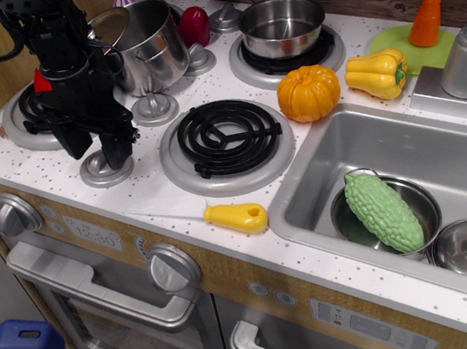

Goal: Twist knob start vertical clockwise90

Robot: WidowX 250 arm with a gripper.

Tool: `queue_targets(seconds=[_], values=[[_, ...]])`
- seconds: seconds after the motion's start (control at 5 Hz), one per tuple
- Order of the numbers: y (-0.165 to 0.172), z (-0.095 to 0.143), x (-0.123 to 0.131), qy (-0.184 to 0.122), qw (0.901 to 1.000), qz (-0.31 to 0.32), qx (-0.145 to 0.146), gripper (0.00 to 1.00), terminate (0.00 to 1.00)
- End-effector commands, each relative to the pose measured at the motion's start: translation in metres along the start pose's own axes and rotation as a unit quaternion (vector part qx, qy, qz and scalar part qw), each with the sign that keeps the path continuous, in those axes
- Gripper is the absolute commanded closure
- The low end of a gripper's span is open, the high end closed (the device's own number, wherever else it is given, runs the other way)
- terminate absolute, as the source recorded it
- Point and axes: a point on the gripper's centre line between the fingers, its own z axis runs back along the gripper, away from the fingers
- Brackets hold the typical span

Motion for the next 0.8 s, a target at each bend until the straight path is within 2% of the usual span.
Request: queue_targets(seconds=[0.0,0.2,0.4,0.6], values=[[0.0049,0.0038,0.0049,-0.023,0.9997,0.001,0.006,0.00,0.00],[0.0056,0.0007,0.0045,-0.027,0.9996,0.002,0.001,1.00,0.00],[0.0042,-0.0037,0.0047,-0.034,0.9994,0.002,0.001,1.00,0.00],[0.0050,-0.0031,0.0055,-0.028,0.9979,-0.057,0.010,1.00,0.00]])
